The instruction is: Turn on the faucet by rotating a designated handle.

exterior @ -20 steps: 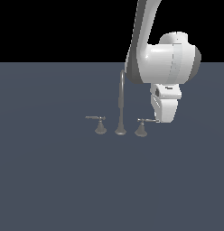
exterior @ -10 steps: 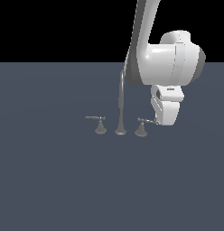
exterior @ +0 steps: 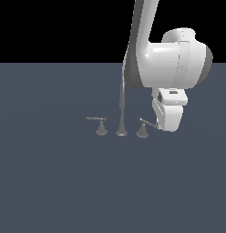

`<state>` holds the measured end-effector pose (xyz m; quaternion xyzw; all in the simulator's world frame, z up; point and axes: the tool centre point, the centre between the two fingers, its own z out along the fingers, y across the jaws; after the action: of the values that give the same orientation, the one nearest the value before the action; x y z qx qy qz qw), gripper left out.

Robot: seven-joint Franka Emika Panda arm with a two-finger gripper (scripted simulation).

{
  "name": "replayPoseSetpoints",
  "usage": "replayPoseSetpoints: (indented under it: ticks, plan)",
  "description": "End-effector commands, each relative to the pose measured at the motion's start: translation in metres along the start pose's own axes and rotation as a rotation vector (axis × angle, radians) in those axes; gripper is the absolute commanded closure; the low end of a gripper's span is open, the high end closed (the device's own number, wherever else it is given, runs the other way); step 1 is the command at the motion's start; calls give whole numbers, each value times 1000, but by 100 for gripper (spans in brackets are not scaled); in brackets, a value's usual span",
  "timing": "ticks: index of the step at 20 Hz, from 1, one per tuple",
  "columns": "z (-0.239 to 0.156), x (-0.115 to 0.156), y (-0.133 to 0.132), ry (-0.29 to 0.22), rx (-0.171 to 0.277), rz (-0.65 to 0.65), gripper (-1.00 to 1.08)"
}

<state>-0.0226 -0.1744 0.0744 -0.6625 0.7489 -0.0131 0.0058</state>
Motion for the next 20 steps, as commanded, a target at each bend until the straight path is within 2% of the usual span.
replayPoseSetpoints:
  ticks: [1,12,13,14,20]
  plan:
    - [6,2,6,1,-16,3,108]
    - [8,-52,32,-9,-27,-16,108]
    - [8,-52,32,-9,-27,-16,108]
    - [5,-23,27,10,-18,22,108]
    - [7,-65,21,-1,-24,-1,108]
